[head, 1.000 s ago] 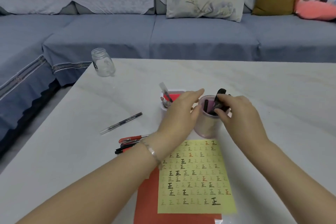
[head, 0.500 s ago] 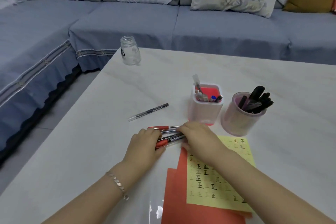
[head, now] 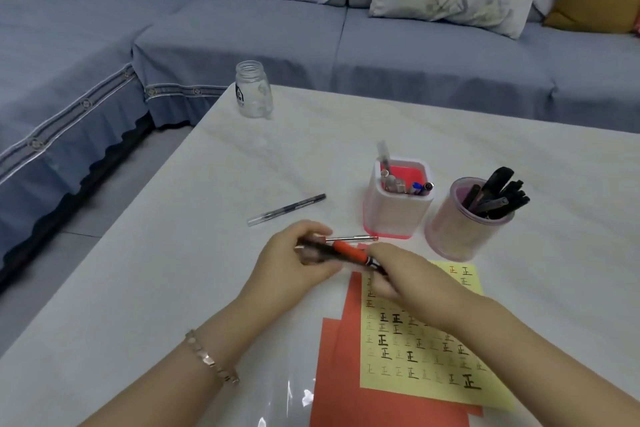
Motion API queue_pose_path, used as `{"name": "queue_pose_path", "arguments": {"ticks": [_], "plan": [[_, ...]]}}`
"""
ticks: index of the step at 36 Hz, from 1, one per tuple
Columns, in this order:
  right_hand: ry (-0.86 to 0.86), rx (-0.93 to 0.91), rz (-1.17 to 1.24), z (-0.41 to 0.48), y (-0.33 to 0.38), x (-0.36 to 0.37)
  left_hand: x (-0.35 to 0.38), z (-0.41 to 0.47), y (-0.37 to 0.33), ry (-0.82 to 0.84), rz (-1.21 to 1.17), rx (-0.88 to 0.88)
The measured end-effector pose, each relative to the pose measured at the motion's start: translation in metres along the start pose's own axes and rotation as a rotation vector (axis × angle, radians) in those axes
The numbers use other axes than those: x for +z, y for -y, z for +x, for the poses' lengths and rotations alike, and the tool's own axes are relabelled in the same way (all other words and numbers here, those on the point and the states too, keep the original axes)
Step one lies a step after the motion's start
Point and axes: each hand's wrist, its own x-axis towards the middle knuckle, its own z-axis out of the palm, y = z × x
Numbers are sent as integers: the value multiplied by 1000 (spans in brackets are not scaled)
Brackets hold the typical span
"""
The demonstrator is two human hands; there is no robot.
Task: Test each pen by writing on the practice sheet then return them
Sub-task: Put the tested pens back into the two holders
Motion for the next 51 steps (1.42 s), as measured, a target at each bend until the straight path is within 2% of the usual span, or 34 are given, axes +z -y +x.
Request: {"name": "queue_pose_path", "arguments": {"ticks": [3, 9, 12, 17, 24, 31, 35, 39, 43, 45, 49, 51], "plan": [[-43, 88, 342, -19, 5, -3, 9, -3, -15, 1, -331, -80], [-109, 128, 804, -48, 21, 1, 42, -14, -26, 175, -447, -122], [-113, 159, 914, -56, 26, 4, 57, -23, -29, 234, -474, -165], [-190, 242, 811, -61, 30, 4, 72, -32, -36, 279, -458, -216], [-358, 379, 447, -65, 20, 0, 79, -33, -40, 183, -345, -186], [-512, 314, 644, -65, 14, -28, 75, -33, -45, 180, -171, -155], [-418, 305, 795, -64, 17, -35, 77, -32, -50, 350, 8, -85], [-393, 292, 815, -66, 16, -41, 77, -28, -56, 434, 11, -67], [-557, 254, 800, -67, 17, -53, 80, -19, -57, 320, -7, -42], [-681, 251, 759, -68, 14, -60, 82, -14, -59, 241, -139, -70], [-1114, 139, 453, -73, 3, -82, 79, -5, -66, 140, -484, -133], [-1236, 48, 324, -74, 3, -94, 77, -2, -68, 127, -562, -126]]}}
